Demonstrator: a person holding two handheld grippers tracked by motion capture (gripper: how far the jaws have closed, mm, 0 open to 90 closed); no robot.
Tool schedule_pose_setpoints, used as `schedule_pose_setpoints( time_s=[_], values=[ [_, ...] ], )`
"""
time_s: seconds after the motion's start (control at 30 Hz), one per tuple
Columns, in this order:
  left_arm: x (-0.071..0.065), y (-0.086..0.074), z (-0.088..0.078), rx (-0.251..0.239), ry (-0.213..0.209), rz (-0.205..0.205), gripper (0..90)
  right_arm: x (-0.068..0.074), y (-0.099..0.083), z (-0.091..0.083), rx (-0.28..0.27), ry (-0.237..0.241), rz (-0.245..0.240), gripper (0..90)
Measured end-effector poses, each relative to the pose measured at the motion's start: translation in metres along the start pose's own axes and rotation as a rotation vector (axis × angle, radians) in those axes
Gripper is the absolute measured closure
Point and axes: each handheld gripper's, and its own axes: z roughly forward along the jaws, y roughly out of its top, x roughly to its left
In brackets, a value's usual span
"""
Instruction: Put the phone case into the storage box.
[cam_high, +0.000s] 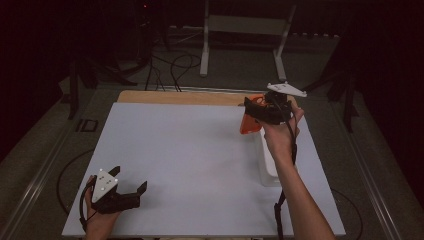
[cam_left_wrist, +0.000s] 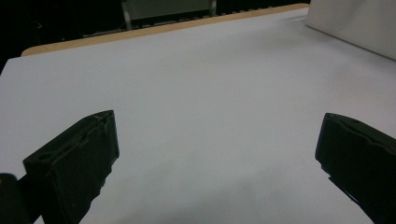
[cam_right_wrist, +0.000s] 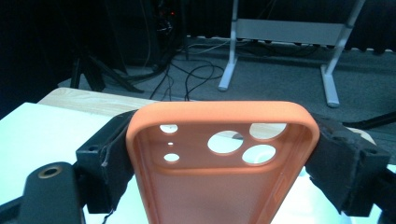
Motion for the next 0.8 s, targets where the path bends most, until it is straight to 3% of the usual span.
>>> schedule_pose_setpoints(
  time_s=[0.8],
  values=[
    [-0.001,0.0,0.0,0.0,0.0,0.005,0.6,-0.025,0.004,0.007,-0.002,-0.073,0.043,16.1]
  ],
)
